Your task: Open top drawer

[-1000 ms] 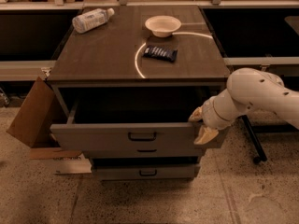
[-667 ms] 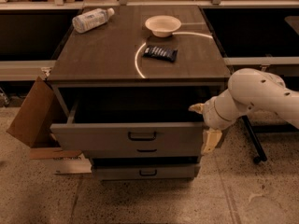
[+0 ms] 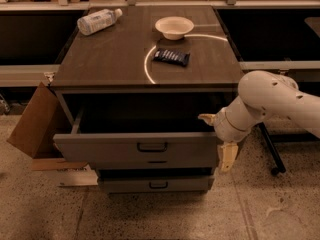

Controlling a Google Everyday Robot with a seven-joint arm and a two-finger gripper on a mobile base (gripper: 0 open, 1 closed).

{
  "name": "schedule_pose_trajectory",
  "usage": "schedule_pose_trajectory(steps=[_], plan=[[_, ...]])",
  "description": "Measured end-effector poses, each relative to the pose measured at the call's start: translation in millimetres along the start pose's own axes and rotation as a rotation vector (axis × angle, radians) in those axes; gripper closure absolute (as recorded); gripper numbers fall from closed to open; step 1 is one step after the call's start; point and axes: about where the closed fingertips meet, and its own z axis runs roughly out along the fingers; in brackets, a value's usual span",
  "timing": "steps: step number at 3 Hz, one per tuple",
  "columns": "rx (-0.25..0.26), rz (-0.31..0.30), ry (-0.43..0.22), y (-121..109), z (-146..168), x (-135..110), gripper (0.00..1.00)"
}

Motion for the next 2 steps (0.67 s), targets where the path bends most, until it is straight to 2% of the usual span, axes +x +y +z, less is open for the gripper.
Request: schedule_pose_trajectory(steps=[1,2], plan=[[-0.057,-0.014,0.015,18.1,-1.2,-4.4,0.18],[-0.079,-0.008,0.014,33.4,-2.7,-6.0,0.41]])
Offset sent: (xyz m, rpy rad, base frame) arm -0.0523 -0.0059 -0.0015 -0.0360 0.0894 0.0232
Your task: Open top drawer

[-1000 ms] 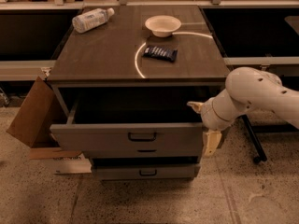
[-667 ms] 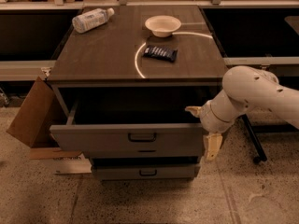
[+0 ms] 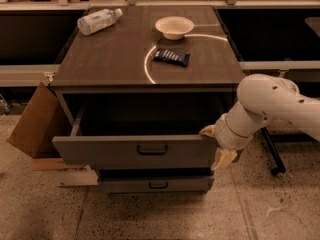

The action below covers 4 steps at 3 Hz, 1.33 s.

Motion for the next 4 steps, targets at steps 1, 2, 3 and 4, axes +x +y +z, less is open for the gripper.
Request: schedule_pose_trajectory(steps=[1,2,3,4], plan=[[0.005,0.022,0.0,13.3,-3.7,3.8,0.64],[0.008,0.027,0.001,15.2,-7.0,4.3,0.87],[0.008,0.027,0.001,14.7,-10.7,3.1,0.86],[0.007,0.027,0.001,14.8,-10.7,3.1,0.63]])
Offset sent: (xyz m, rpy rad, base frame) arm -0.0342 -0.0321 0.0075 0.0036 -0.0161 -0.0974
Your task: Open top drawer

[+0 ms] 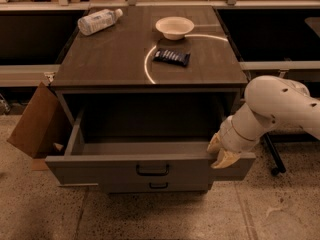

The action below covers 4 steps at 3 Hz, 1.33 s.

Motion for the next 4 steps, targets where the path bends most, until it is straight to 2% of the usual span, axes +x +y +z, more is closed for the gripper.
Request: schedule_pose_trajectory(steps=[1,2,3,4], plan=[[-0.002,-0.001,0.0,0.4,0.7,-0.3,0.31],[-0.002,-0.001,0.0,0.4,0.6,-0.3,0.08],[0.02,-0.027,-0.015,-8.8,-23.0,8.5,0.0],[0.074,-0.057,-0.034,-27.0,-70.1,26.5,0.0]])
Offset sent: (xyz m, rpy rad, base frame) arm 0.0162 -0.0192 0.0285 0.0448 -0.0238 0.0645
